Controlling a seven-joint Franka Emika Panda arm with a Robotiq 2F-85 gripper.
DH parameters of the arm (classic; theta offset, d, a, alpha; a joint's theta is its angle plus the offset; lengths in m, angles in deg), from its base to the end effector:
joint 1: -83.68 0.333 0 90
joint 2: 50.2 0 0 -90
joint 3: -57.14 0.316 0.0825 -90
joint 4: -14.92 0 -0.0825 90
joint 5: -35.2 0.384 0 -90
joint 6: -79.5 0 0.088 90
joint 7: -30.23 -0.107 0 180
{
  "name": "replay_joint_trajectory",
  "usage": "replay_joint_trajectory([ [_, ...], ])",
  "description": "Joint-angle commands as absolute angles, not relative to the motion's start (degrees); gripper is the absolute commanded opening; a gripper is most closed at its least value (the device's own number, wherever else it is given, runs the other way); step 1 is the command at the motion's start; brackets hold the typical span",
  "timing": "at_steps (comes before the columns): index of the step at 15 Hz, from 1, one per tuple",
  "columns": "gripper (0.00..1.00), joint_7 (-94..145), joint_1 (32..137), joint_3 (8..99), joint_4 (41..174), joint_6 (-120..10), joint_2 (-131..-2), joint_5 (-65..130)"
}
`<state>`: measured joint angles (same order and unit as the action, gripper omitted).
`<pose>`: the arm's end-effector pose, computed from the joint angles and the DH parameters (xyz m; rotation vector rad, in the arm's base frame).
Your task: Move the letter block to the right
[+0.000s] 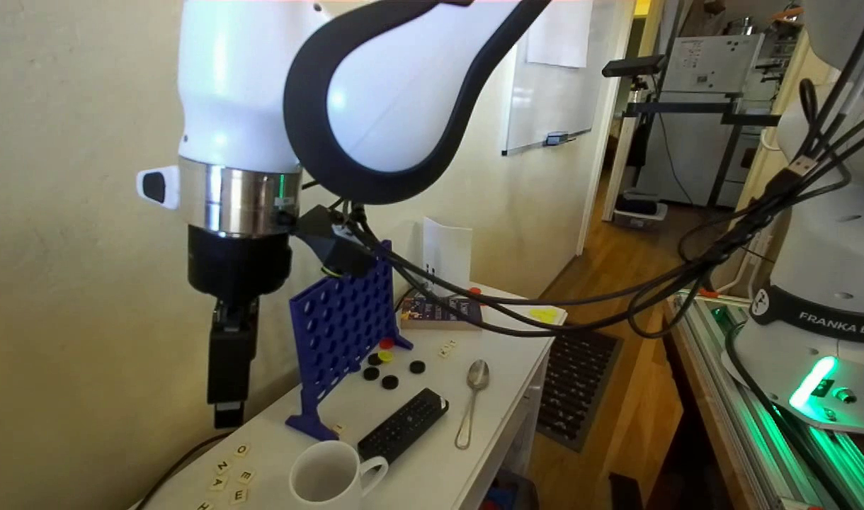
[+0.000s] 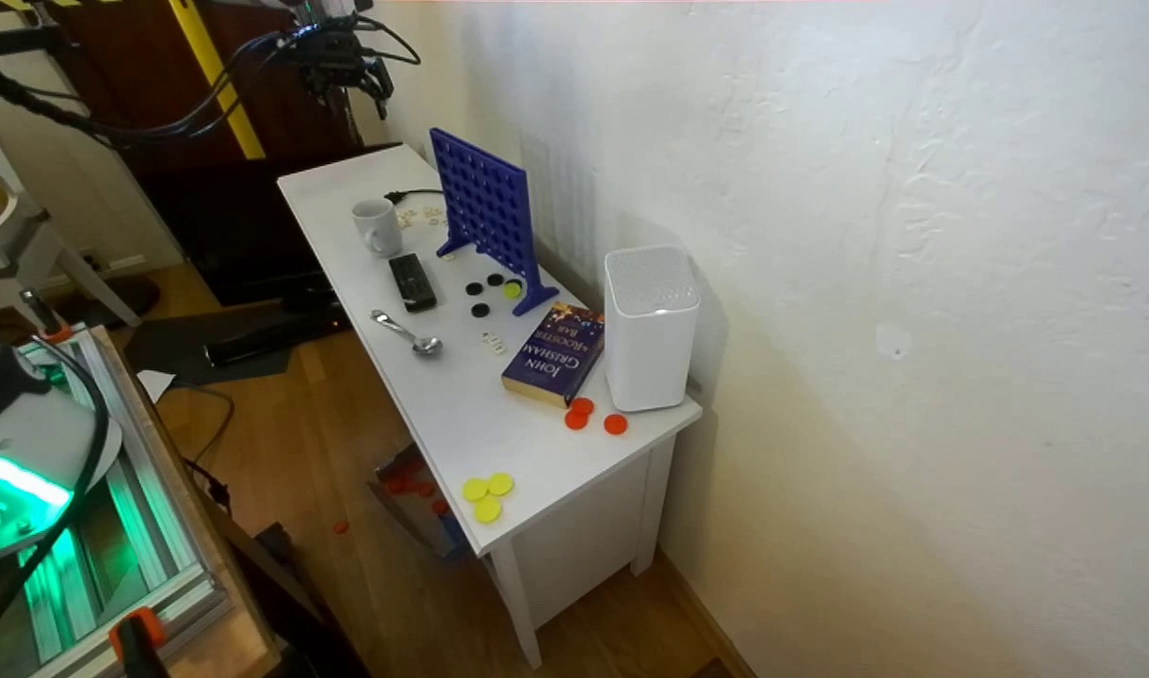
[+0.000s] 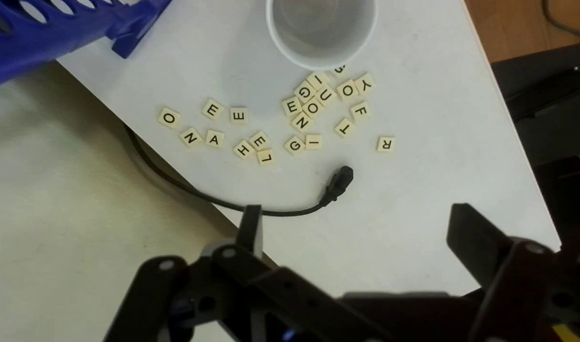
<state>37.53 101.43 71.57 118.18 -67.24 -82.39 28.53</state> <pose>0.5785 0.3472 0.2635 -2.8280 -1.0773 -0.3051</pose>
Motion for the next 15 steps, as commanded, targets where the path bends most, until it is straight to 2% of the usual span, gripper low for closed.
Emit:
replay_joint_trajectory([
  [1, 1.0, 36.63, 104.73, 68.87, 110.79, -63.53, -88.22, 25.1],
  [9, 1.0, 31.26, 108.56, 64.68, 104.0, -59.16, -95.01, 22.55],
  [10, 1.0, 34.28, 107.13, 65.7, 107.38, -60.02, -92.89, 22.36],
  [15, 1.0, 33.99, 107.05, 65.72, 107.06, -60.03, -93.39, 22.43],
])
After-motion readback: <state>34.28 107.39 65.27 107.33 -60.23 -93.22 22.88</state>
